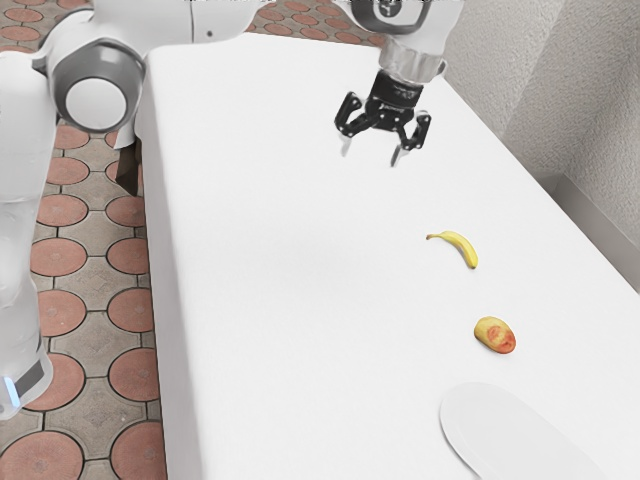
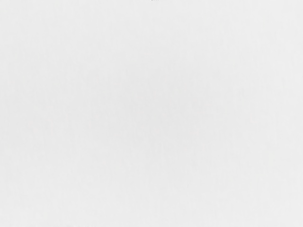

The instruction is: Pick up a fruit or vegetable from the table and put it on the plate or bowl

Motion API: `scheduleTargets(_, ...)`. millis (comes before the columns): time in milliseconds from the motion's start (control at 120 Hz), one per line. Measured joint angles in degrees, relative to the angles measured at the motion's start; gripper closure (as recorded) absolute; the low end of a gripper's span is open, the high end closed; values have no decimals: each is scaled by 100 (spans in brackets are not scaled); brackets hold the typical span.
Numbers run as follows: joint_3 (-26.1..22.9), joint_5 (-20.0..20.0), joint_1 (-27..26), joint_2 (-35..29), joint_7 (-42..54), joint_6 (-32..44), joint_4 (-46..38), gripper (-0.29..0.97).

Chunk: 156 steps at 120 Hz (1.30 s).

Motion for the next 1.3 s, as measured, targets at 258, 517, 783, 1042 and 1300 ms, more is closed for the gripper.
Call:
scheduleTargets(258, -85, -30, -12, -3, -1783, 279, 5, 0)
scheduleTargets(517, -997, -530, 221, 1368, -2832, 846, 1108, 0)
scheduleTargets(783, -1048, -649, 363, 2424, -3077, 2341, 1645, 0)
scheduleTargets(1042, -1284, -664, -46, 2136, -3114, 3215, 1070, 0)
scheduleTargets(1300, -1263, -879, -268, 2104, -3120, 3677, 703, 0)
